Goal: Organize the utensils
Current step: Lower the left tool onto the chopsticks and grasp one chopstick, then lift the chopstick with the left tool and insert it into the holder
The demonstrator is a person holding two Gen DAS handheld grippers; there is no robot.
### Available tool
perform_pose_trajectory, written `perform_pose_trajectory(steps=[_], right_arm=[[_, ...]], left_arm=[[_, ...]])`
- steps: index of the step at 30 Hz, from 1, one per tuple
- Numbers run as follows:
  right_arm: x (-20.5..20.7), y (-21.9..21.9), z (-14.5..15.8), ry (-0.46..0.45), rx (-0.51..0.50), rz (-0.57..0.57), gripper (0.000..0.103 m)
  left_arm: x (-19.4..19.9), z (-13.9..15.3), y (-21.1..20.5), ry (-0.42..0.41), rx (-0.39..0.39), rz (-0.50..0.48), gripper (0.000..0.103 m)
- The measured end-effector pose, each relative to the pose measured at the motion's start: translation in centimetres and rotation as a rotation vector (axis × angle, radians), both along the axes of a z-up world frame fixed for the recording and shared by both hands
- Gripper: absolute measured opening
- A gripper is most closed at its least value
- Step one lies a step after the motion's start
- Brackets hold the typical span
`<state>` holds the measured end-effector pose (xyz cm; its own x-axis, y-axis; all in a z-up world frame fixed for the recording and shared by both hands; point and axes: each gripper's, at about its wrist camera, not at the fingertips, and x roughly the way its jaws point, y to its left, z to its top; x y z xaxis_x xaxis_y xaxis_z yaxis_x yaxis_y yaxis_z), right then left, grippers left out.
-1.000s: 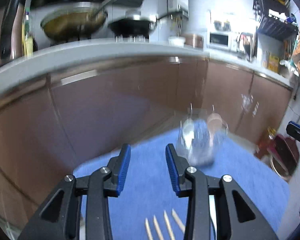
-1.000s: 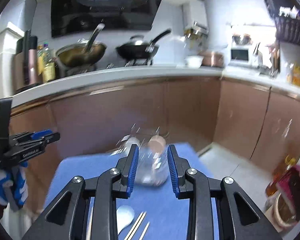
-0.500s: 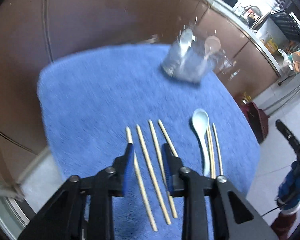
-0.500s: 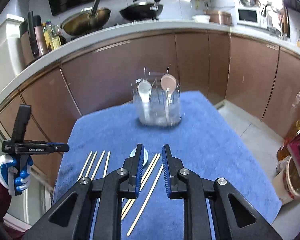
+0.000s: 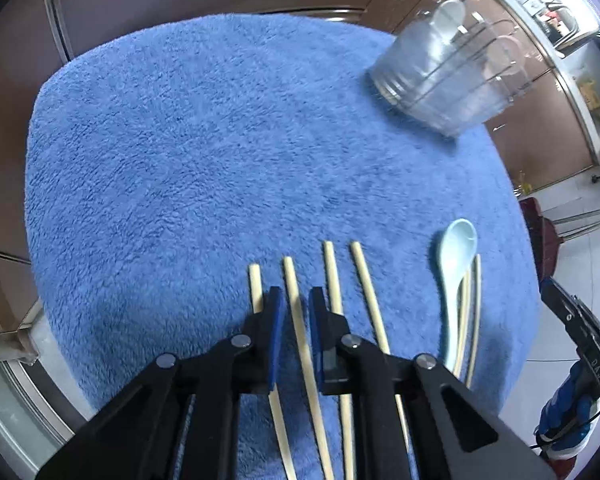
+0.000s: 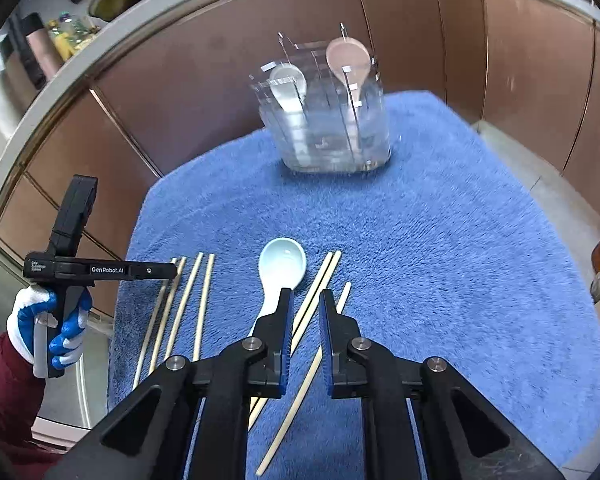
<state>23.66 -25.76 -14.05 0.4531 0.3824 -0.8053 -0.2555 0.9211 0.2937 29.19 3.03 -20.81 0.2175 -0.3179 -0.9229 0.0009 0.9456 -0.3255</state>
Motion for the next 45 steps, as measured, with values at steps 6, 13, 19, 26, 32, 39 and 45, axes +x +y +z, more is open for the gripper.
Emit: perform_pose_trajectory(steps=[6, 13, 19, 26, 32, 39, 45], right_arm=[[4.2, 0.7, -2.4, 0.109, -0.004, 0.000, 0.010], [8.2, 2.1, -5.6, 0.223, -0.058, -0.002, 0.009], [9.3, 2.9, -7.1, 0.267, -0.106, 0.000, 0.009], [10.2, 4.1, -7.6, 0.301, -0.169, 0.003, 0.008], [10.6, 5.4, -8.1, 0.321, -0.214, -0.019, 0.008], [10.2, 4.9, -7.7, 0.306, -0.140, -0.086, 0.006], [8.2, 3.4, -4.9, 0.229, -0.031, -0.114, 0.006]], left_arm=[[0.8, -0.7, -0.4, 0.020, 0.017, -0.009, 0.009], [1.4, -0.9, -0.5, 0.026, 0.020, -0.024, 0.009], [1.5, -1.0, -0.2, 0.022, 0.015, -0.035, 0.009], [1.5, -1.0, -0.5, 0.024, 0.030, -0.048, 0.008], [1.8, -1.1, -0.8, 0.038, 0.041, -0.031, 0.007], [1.0, -0.8, -0.4, 0.013, 0.020, 0.002, 0.005], [-0.8, 1.8, 0.7, -0.084, -0.029, 0.037, 0.005]])
